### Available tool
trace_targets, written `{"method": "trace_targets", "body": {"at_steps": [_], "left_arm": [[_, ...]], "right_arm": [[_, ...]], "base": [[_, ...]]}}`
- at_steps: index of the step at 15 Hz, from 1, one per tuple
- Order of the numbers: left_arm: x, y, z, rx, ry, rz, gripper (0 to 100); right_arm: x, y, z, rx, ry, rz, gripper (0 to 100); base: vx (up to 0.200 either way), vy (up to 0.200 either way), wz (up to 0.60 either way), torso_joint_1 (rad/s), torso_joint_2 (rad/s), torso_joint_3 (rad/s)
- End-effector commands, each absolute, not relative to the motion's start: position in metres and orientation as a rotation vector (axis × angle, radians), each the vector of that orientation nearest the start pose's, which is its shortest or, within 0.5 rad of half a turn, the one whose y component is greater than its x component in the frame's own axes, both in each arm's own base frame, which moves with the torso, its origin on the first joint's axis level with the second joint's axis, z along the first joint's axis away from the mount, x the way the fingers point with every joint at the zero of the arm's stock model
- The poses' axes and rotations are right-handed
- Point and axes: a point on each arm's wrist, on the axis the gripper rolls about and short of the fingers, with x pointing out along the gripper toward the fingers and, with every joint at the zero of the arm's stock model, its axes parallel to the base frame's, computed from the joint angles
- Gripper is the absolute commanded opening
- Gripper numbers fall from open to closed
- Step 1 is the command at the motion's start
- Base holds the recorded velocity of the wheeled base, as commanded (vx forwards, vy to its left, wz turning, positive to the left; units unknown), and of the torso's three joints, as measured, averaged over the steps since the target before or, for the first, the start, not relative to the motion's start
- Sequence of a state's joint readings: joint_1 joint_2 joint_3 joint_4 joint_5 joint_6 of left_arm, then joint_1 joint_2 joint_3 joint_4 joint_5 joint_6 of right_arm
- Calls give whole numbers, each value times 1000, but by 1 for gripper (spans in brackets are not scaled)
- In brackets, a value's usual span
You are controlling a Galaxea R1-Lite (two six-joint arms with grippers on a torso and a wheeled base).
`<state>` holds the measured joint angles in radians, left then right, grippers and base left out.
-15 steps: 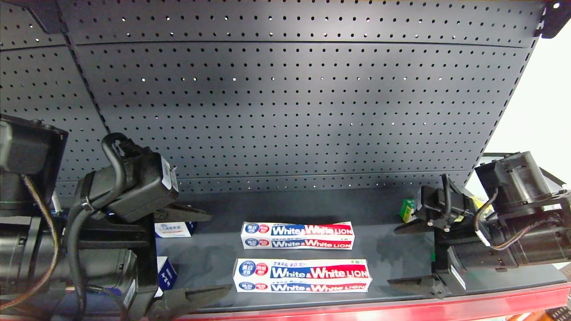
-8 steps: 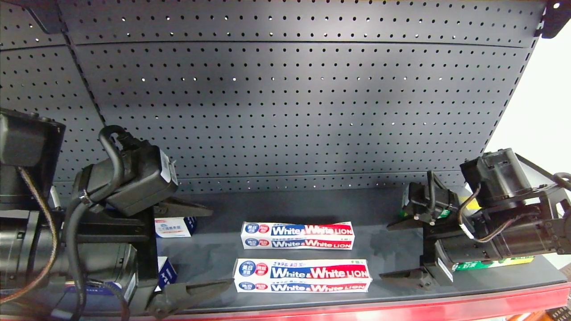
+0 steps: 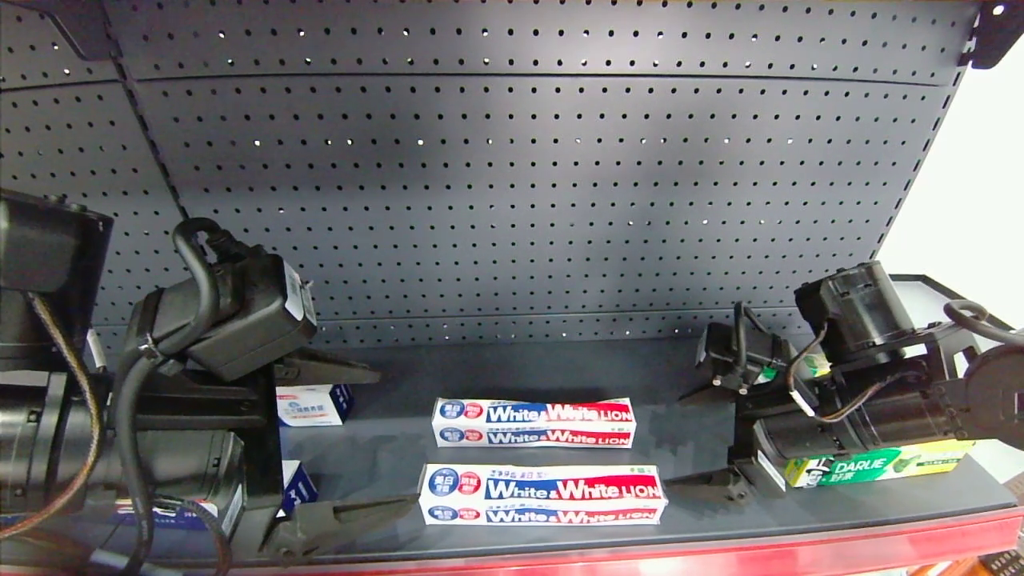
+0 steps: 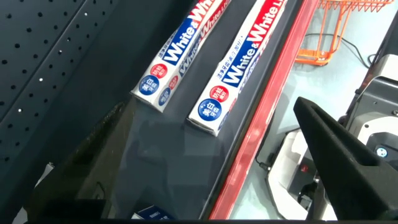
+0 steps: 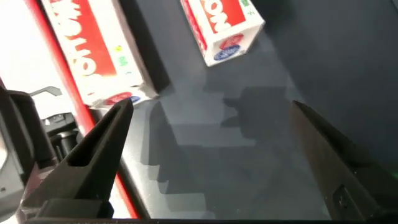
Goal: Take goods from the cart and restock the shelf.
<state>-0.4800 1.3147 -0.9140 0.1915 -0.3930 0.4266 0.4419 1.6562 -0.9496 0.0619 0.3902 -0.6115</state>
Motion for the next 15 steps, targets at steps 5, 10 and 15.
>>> {"method": "trace_targets", "body": {"at_steps": [5, 10, 15], "left_arm": [[171, -99, 235, 413, 424, -966, 100], [172, -99, 235, 413, 424, -963, 100], [171, -99, 234, 413, 427, -965, 100]], "right_arm": [[253, 134, 169, -575, 528, 1015, 100], [255, 138, 170, -578, 518, 1022, 100], [256, 140, 168, -580, 523, 1029, 100]], "base": [[0, 0, 0, 0, 0, 0], [0, 0, 0, 0, 0, 0], [0, 0, 0, 0, 0, 0]]}}
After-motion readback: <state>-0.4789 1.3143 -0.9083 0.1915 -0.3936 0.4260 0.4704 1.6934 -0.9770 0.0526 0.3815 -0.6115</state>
